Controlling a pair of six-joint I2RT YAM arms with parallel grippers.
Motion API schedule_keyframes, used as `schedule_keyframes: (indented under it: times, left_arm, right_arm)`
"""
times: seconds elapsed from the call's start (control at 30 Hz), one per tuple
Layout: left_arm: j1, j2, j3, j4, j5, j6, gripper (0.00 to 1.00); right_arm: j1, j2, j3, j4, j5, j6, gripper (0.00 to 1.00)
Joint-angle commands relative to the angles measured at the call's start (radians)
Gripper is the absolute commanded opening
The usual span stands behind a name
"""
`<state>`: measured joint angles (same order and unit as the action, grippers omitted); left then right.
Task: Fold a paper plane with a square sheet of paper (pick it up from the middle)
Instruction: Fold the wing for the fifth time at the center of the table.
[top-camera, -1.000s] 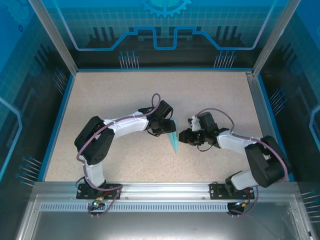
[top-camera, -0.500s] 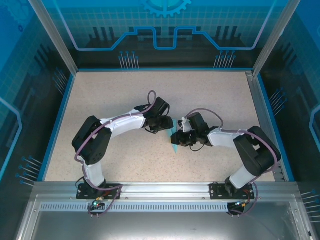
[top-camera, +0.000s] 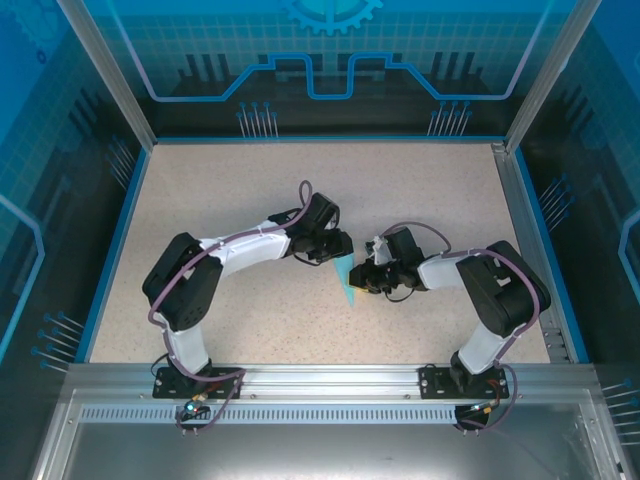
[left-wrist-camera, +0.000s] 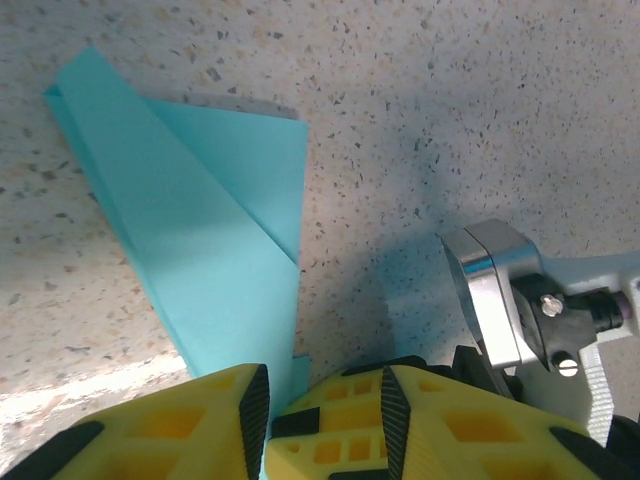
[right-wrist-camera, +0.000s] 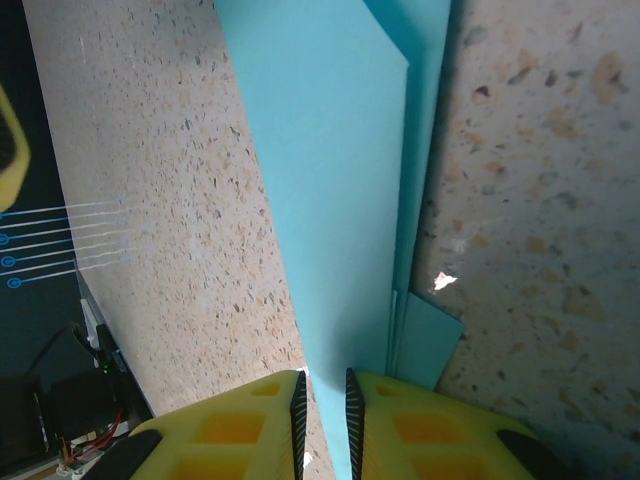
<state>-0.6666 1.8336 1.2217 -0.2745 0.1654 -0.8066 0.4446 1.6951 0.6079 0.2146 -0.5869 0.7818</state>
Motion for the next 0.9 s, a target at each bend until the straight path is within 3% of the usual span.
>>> schedule_keyframes:
  times: [0.0,0.47,0.67,0.77,0.87]
  left_arm:
    - [0.002,0.056,0.018,0.019,0.053,0.009,0.37]
    - [0.054,0.164,0.002,0.087,0.086,0.009,0.34]
    - [0.053,0.174,0.002,0.096,0.107,0.008,0.34]
    - [0.053,0.174,0.002,0.094,0.109,0.008,0.34]
    - [0.053,0.180,-0.001,0.098,0.116,0.005,0.35]
  right_arm:
    - [-0.003,0.022,-0.027,-0.036,0.023,-0.008,0.21]
    - [0.040,-0.136,0.019,-0.085,-0.030,-0.032,0.25]
    - [0.098,-0.077,0.093,-0.118,0.027,-0.017,0.24]
    - [0.092,-0.042,0.093,-0.136,0.076,-0.003,0.24]
    - [0.077,0.008,0.080,-0.128,0.048,0.001,0.25]
